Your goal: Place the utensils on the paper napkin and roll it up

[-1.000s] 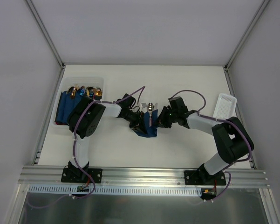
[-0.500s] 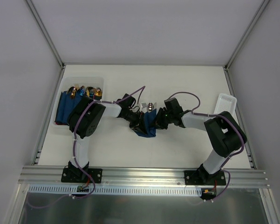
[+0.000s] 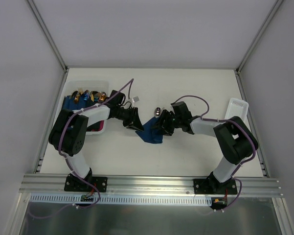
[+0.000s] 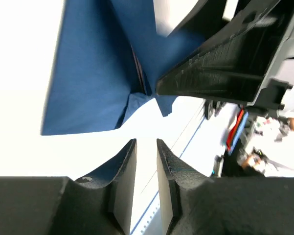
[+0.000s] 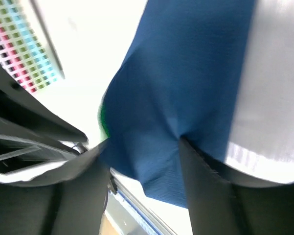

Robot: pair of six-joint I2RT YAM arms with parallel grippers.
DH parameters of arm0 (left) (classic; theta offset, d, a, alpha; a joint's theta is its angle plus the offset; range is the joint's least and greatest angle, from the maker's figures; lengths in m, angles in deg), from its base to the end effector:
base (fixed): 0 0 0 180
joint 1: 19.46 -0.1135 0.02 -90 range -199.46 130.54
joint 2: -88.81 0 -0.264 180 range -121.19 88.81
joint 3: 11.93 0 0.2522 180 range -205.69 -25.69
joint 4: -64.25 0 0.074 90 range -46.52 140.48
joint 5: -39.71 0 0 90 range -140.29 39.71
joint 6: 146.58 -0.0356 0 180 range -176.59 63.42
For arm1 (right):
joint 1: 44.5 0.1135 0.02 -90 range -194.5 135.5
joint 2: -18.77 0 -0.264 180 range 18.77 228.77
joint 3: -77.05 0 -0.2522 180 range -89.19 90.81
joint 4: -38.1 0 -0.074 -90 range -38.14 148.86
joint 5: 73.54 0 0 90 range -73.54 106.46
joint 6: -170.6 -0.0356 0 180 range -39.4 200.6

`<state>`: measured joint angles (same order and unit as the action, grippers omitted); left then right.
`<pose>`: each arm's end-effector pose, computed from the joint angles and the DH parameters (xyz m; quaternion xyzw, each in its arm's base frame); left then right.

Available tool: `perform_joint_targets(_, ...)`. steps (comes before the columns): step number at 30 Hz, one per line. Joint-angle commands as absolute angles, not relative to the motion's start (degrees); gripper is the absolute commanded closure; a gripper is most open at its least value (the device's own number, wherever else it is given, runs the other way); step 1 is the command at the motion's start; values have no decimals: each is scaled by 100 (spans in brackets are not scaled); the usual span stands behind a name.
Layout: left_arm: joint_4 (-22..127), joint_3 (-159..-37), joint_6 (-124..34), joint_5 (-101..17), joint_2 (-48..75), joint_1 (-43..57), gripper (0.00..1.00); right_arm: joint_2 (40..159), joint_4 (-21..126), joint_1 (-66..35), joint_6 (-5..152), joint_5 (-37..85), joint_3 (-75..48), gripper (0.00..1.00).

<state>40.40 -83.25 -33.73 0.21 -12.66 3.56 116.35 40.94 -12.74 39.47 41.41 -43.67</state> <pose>0.3090 -0.1611 0.1674 0.1331 0.8600 -0.4825 0.0993 0.2750 0.1879 0.1490 -0.0164 0.8933 0.3981 0.2080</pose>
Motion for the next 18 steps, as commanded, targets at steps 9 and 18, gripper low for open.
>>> perform_joint_targets(9, 3695, -10091, -3277, 50, -1867, 154, 72, 11791, 3762, -1251, 3867, 4212, -4524, 34)
perform_joint_targets(18, 3651, -10989, -3118, 315, -2703, 558, 71, 11844, 3692, -1251, 3964, 4291, -4551, 32)
